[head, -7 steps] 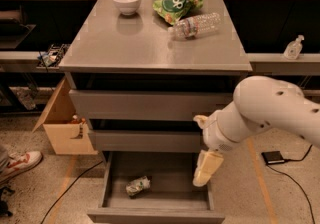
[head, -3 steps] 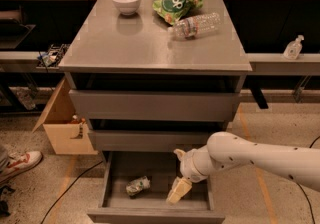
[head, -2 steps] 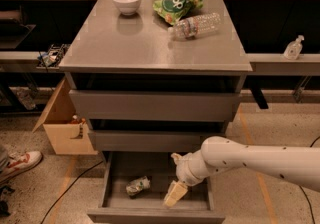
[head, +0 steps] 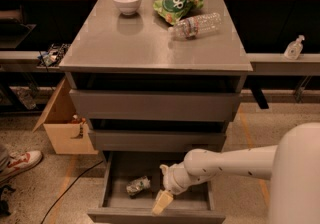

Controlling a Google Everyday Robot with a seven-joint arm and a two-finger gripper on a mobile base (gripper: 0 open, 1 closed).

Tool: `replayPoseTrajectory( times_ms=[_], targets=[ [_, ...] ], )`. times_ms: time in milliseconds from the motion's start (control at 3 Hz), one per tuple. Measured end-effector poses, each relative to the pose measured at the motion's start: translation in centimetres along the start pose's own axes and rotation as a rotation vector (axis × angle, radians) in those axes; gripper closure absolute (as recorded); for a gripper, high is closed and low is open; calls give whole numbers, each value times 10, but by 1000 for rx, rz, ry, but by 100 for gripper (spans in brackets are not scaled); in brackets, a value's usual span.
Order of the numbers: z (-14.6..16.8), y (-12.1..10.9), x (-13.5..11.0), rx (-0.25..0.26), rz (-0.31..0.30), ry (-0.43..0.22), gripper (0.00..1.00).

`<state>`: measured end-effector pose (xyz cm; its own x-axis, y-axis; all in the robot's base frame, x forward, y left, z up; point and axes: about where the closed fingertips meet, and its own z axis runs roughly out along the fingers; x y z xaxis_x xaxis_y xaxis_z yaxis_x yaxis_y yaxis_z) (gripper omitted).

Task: Pick 7up can from bottom drawer and place on counter

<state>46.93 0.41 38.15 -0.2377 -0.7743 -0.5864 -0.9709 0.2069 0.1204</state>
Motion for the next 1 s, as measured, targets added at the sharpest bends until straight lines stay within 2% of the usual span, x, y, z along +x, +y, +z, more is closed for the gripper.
replayPoseTrajectory(
  times_ms=[333,667,1000],
  targets=[
    [53,-1,7,-21,27,-25,0],
    [117,-6,18,-49,90,-96,0],
    [117,-6,18,-49,90,-96,0]
  ],
)
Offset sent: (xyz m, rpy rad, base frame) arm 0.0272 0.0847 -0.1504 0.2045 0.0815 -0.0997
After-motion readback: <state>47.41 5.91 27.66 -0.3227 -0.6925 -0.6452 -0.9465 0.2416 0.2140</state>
